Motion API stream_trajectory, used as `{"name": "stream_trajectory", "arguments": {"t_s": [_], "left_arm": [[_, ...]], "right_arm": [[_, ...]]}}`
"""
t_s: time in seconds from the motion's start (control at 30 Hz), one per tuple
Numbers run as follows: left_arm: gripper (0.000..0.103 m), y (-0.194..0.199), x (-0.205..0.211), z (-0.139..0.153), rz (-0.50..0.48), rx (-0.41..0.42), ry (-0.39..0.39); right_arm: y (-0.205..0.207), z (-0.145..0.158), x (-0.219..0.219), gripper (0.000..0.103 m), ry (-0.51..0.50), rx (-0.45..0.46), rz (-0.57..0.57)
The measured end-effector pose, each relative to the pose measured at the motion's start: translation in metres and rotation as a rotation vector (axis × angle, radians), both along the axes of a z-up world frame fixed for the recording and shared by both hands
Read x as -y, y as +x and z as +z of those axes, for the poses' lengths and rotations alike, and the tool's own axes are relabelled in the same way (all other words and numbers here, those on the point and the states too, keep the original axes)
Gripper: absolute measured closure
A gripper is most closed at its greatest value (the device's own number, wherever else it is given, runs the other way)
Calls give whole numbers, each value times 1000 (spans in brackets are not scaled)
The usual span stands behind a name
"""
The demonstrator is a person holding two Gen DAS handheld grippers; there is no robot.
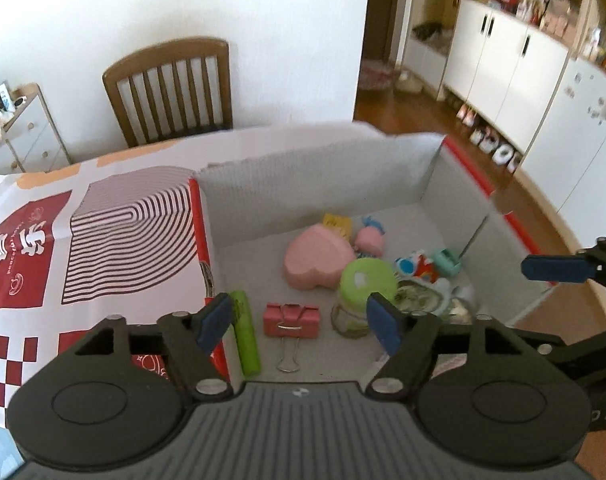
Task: Organize rigid objects
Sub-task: 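Withdraw both open tools up and away from the shoebox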
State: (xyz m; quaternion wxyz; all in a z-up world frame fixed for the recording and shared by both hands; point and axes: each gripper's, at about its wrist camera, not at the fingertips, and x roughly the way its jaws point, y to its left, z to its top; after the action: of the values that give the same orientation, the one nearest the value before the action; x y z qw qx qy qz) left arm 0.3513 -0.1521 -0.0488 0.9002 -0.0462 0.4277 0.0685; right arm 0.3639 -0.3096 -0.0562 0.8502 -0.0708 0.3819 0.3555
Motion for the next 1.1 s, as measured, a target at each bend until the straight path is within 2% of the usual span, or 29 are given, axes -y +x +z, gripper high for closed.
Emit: {"name": "stream_trajectory", "arguments": {"t_s": [0.27,0.33,0.43,0.67,1.1], "left_arm": [[16,-34,5,27,7,99,-27],[14,-41,5,32,8,117,-41],[0,-49,6,37,7,145,-69],[0,-66,5,41,10,189,-98],[0,-90,19,46,2,215,-88]], "right_arm": [[-20,27,13,12,62,38,0],[-26,33,16,4,78,50,5],[-34,41,20,1,95,78,13],[-47,50,28,0,122,111,3],[-62,46,37,0,125,123,-36]]}}
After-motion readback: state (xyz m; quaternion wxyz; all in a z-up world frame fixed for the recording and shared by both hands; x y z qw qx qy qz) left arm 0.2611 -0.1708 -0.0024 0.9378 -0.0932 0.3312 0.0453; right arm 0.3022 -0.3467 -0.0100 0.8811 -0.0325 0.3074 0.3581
